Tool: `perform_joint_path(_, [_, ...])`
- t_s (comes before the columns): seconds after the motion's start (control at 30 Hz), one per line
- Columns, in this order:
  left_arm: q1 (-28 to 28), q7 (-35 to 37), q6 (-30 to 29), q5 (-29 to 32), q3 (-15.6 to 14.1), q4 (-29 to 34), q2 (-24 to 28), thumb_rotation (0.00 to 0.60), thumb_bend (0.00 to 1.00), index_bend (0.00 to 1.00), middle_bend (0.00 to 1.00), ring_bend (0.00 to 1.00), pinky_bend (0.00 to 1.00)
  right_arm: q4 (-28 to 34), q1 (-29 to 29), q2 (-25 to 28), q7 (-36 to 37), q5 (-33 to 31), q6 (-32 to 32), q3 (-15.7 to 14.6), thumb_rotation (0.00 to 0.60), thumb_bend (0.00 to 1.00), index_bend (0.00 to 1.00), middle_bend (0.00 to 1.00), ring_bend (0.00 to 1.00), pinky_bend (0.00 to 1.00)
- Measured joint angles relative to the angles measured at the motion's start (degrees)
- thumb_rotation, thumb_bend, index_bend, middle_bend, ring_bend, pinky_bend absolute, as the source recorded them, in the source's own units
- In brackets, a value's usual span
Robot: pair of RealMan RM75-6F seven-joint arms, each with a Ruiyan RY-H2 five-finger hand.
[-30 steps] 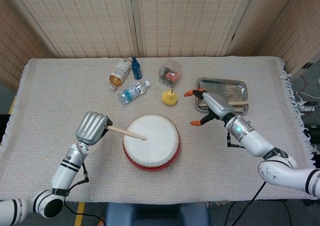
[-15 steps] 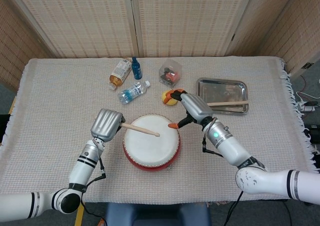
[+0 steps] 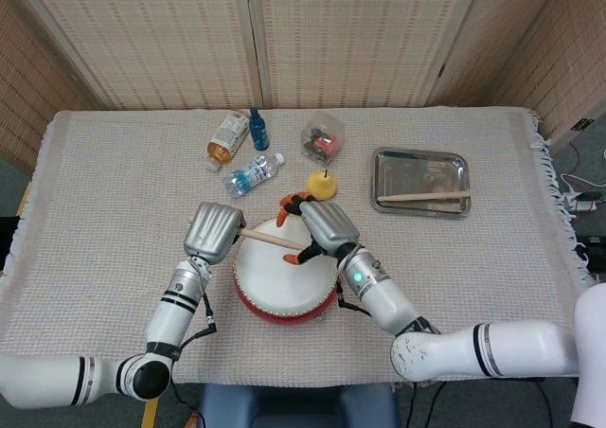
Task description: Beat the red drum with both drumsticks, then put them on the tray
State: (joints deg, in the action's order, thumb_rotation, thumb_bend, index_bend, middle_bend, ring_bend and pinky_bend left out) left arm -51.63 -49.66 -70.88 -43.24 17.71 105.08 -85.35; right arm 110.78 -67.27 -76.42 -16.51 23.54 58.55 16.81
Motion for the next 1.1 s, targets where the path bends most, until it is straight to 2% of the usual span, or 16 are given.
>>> perform_joint_path(0.23, [-0.9, -1.05, -1.2, 0.72, -0.25, -0.11, -0.82, 0.6, 0.81, 0.96, 1.0, 1.0, 1.0, -1.6, -0.16, -2.61, -0.46, -0.4, 2.39, 0.98, 0.6, 0.22, 0.49, 0.21, 0.08, 0.2])
perform_joint_path(0.53, [-2.46, -2.22, -2.15, 2.15, -0.89, -0.1, -2.03, 0.6, 0.81, 0.96, 1.0, 1.0, 1.0, -4.11, -0.18, -6.08, -2.0, -0.66, 3.83, 2.21, 0.6, 0.27, 0.51, 0.21, 0.08, 0.2])
perform_joint_path(1.1, [-3.44, -1.77, -2.65, 1.96, -2.16, -0.53, -2.42, 0.6, 0.81, 0.95, 1.0, 1.0, 1.0, -5.95, -0.03, -8.77, -4.76, -0.92, 3.86, 3.57, 0.6, 0.38, 0.56, 0.22, 0.08, 0.2])
